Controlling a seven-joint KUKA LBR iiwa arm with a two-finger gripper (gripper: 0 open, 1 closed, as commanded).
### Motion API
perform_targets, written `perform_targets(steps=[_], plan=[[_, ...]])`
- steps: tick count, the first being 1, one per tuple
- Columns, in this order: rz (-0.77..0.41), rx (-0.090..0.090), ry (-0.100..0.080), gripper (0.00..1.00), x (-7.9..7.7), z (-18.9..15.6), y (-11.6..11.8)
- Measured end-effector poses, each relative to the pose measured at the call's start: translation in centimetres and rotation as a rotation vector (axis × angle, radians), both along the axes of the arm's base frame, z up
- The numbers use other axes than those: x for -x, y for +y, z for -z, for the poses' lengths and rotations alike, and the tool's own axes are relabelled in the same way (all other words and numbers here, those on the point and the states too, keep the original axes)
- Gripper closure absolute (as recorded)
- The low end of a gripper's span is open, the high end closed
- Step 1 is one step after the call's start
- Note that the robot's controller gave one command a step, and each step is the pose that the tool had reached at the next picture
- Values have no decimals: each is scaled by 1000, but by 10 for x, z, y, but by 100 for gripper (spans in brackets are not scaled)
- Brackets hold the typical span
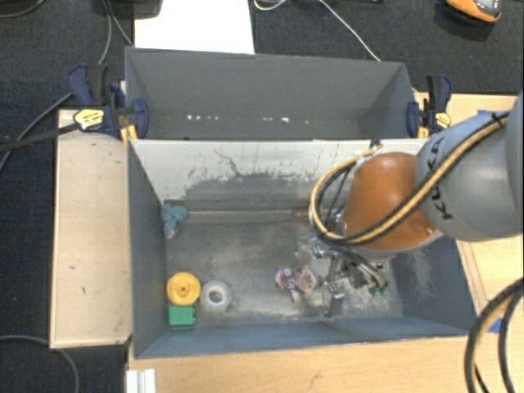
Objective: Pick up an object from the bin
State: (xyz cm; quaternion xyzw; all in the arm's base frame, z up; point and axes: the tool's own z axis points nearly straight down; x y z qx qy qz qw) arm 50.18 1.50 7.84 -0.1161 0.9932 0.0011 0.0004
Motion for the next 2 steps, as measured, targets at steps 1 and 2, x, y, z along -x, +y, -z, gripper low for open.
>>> perform_targets(steps=[1,2], plan=[[146,0,-5,0,-13,3,2],[330,-2,-6,100,-27,8,25]])
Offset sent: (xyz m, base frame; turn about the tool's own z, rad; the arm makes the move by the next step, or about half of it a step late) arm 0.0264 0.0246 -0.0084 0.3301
